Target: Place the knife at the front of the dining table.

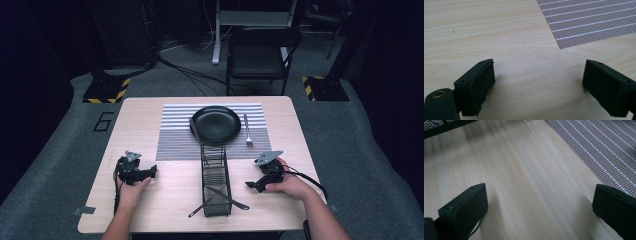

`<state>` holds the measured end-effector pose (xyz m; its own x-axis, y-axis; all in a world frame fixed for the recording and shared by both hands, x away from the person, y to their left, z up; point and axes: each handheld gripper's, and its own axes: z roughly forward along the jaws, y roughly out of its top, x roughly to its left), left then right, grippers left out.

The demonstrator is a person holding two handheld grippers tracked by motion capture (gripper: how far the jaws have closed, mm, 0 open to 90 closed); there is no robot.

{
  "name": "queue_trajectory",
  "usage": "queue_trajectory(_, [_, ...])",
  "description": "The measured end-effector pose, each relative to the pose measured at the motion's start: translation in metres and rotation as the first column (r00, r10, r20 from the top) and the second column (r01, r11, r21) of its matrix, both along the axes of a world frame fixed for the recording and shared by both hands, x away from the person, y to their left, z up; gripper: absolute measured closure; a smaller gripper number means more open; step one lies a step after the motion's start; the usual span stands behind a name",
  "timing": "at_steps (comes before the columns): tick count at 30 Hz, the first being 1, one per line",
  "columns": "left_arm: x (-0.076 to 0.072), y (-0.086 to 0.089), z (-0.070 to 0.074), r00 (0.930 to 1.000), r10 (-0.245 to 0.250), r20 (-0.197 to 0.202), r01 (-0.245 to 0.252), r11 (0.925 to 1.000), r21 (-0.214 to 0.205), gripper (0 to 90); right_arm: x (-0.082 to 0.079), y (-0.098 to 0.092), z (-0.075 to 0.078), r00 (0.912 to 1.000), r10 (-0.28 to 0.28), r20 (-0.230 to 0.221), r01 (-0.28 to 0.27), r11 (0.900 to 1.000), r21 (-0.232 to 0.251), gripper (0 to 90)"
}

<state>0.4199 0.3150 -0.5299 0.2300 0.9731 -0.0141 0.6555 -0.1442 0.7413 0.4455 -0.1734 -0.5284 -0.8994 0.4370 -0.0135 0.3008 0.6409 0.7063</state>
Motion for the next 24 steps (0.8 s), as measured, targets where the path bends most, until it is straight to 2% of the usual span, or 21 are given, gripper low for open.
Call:
queue_trajectory(6, [-0.0002,-0.0002,0.0005,1.0,-0.004,-0.009,0.004,1.0,0.002,10.8,-0.0005,0.0002,0.0,1.0,-0.006,-0.004,0.006,1.0,0.002,0.0])
queue_trajectory(13, [0.0,-0.0001,0.0002,1.0,0.001,0.002,-0.001,1.0,-0.001,11.8,-0.0004,0.0001,0.0,1.0,-0.003,-0.003,0.003,1.0,0.001,0.0])
queue_trajectory(24, [-0.0001,0.0003,0.001,0.9999,0.001,0.013,-0.001,1.0,-0.009,18.0,-0.0001,0.0,0.0,1.0,-0.001,-0.001,0.001,1.0,0.0,0.0])
